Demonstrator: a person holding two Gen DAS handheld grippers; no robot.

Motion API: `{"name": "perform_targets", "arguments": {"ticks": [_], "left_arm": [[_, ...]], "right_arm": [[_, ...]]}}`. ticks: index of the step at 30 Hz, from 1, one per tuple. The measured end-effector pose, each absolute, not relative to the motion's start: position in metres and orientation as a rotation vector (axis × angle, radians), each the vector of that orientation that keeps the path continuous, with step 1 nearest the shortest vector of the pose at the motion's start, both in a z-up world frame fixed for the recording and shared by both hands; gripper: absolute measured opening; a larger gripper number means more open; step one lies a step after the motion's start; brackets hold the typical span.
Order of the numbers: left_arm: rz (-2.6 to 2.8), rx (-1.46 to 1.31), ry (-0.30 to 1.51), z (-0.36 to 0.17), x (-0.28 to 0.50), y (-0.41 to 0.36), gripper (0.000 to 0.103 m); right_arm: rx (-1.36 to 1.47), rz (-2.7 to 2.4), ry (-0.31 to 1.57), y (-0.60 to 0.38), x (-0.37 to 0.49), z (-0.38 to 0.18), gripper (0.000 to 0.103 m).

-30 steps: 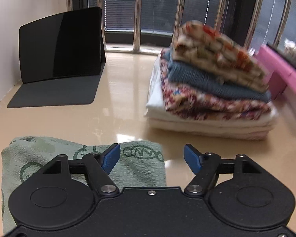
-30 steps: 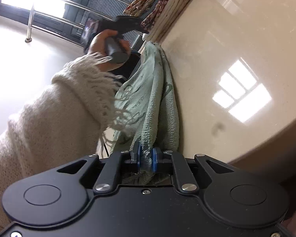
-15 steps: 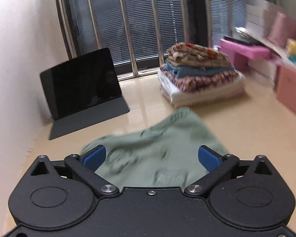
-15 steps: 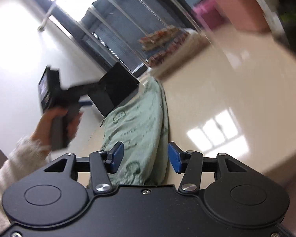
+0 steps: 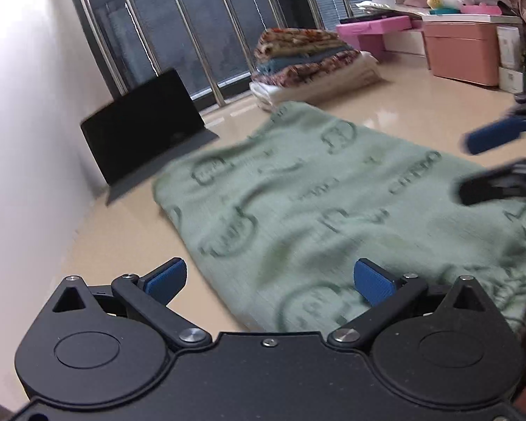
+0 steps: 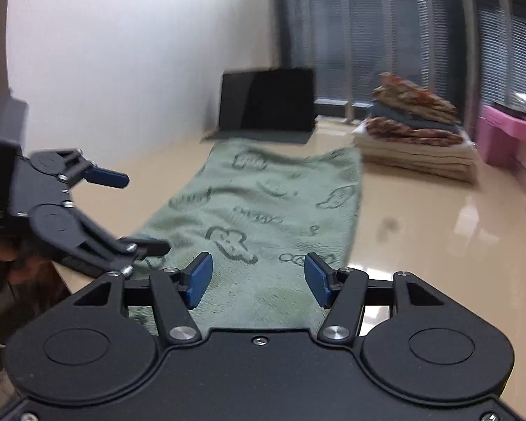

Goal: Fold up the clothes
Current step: 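Open both grippers and smooth the folded garment into a long strip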

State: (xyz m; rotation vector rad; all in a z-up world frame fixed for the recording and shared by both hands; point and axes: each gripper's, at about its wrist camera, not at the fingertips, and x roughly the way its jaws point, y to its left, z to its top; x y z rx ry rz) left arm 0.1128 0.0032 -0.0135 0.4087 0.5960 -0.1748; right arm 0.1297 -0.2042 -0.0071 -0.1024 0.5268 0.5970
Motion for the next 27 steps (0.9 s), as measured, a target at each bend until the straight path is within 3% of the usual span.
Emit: {"name": "perform_targets", "arguments": {"ticks": [4, 8, 27], "left_arm": [[-0.2, 0.415, 0.64, -0.027, 0.112, 0.001, 0.089], [-0.207, 0.386, 0.651, -0.031, 0.112, 0.005, 0.088], [-0.311, 0.518, 0.581, -0.034, 0.106, -0.008, 0.089]], "right_arm": [[-0.099, 0.578, 0.619, -0.197, 0.165, -0.023, 0.044], [-0.086, 0.569, 0.685, -0.209, 0.177, -0.044, 0.037], [-0.115, 0.409, 0.759, -0.219, 0.096, -0.032, 0.037]]}}
